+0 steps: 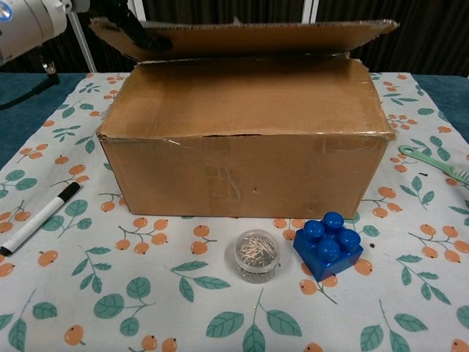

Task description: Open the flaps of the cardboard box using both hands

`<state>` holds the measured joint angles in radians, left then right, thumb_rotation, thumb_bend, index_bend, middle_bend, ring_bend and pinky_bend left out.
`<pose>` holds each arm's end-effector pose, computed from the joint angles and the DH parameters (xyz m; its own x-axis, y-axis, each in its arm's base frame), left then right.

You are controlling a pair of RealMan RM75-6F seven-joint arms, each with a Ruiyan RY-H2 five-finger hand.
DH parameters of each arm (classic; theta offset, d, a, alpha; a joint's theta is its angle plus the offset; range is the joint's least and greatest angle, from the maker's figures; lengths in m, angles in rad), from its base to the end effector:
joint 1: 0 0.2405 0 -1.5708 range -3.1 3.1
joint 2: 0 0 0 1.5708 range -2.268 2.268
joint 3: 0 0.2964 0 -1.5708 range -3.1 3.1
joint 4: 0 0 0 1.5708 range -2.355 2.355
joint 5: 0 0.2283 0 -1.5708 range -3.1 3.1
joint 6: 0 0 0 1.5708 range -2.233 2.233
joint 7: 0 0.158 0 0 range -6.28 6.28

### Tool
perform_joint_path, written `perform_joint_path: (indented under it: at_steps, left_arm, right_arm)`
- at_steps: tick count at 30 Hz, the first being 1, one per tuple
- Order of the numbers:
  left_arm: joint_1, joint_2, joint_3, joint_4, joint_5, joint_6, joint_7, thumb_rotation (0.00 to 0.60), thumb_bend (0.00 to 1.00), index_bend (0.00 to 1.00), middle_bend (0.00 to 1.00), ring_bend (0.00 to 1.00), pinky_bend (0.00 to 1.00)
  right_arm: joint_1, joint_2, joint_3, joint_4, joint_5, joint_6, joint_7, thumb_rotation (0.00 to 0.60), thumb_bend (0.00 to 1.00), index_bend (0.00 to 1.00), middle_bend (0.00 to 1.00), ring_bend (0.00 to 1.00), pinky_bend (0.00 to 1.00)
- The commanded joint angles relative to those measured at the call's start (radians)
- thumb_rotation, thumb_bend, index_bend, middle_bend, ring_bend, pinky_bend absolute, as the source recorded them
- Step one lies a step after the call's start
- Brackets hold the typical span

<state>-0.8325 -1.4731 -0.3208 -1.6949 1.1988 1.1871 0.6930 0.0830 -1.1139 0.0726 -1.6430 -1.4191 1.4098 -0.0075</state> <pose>-0.0616 0.3969 0.0383 0.4971 -0.2007 0.8441 0.7078 -0.4689 -0.5283 -0.3622 -0.2030 0.1557 0.3648 -0.0578 0.9293 -0.9272 0.0683 0.3683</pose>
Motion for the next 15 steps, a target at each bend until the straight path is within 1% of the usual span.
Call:
perform_joint_path:
  at_steps: [1,5,8,15]
  left_arm:
    - [-0.027,0.01,-0.041,0.026,-0.027,-0.009,-0.012,0.6,0.25,0.0,0.0,0.0,0.0]
    - [-0.07,0.013,-0.08,0.09,-0.049,-0.031,-0.007,0.6,0.25,0.0,0.0,0.0,0.0]
    - [-0.106,0.007,-0.096,0.151,-0.068,-0.062,0.002,0.6,0.25,0.0,0.0,0.0,0.0]
    - [-0.207,-0.039,-0.107,0.349,-0.069,-0.124,0.016,0.6,0.25,0.0,0.0,0.0,0.0]
  right_arm:
    - [0.001,0.002,-0.001,-0.003,0.005,-0.007,0.001,0.6,0.13,0.0,0.0,0.0,0.19]
    - [0.001,0.006,-0.001,-0.01,0.011,-0.012,0.005,0.6,0.13,0.0,0.0,0.0,0.19]
    - [0.0,0.008,-0.003,-0.015,0.008,-0.011,0.006,0.6,0.13,0.0,0.0,0.0,0.19]
    - [-0.001,0.01,-0.002,-0.023,0.02,-0.017,0.005,0.6,0.13,0.0,0.0,0.0,0.19]
